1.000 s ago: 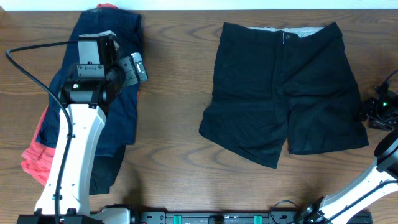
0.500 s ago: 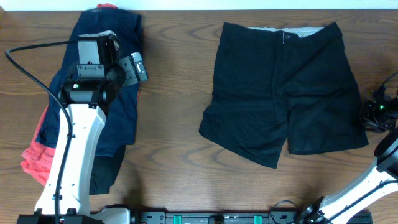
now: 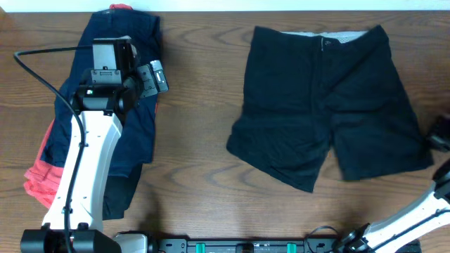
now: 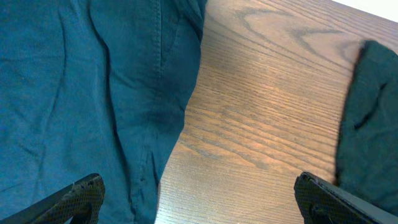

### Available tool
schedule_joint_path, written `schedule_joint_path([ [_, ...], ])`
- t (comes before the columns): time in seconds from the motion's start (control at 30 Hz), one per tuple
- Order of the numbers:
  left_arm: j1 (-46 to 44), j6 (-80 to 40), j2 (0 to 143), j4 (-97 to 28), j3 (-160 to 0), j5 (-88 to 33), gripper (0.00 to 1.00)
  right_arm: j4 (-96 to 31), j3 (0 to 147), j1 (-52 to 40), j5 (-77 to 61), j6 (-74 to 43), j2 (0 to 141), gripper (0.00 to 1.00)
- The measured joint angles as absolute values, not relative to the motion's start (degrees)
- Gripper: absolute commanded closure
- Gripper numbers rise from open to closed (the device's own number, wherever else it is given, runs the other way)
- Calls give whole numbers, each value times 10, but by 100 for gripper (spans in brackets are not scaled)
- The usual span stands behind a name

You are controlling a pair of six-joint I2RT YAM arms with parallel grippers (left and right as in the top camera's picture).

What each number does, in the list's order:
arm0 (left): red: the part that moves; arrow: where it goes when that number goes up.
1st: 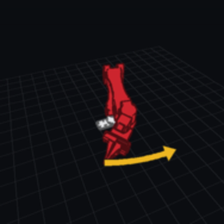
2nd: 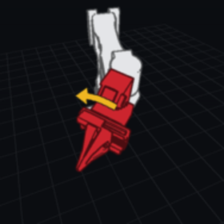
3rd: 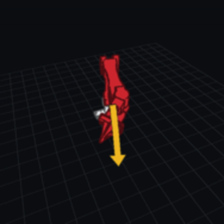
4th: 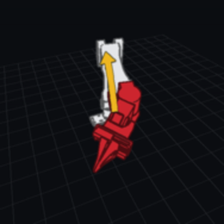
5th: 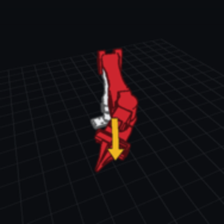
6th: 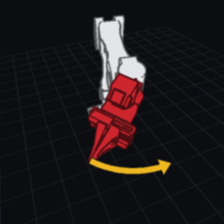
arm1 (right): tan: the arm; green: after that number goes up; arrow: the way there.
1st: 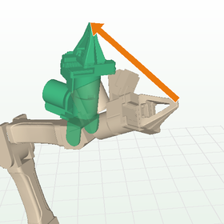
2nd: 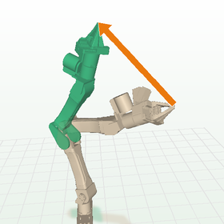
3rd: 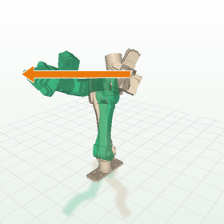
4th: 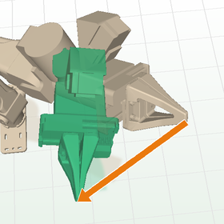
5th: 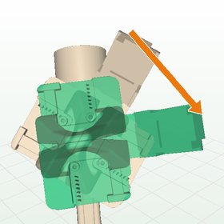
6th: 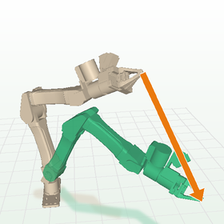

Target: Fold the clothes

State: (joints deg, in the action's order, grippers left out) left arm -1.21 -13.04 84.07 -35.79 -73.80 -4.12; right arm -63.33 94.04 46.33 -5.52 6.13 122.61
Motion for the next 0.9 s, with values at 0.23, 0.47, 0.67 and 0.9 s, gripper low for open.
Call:
schedule_joint_path([
  [0.23, -12, -131, 841, -358, -738, -41, 1, -667, 1042, 517, -77, 27, 1226, 48],
  [0.47, -12, -130, 841, -356, -738, -41, 1, -724, 1131, 488, -90, 23, 1226, 26],
  [0.67, -12, -130, 841, -346, -738, -41, 1, -750, 1200, 418, -100, 28, 1226, 29],
  [0.9, -12, -112, 841, -335, -738, -41, 1, -703, 1209, 274, -116, 31, 1226, 21],
])
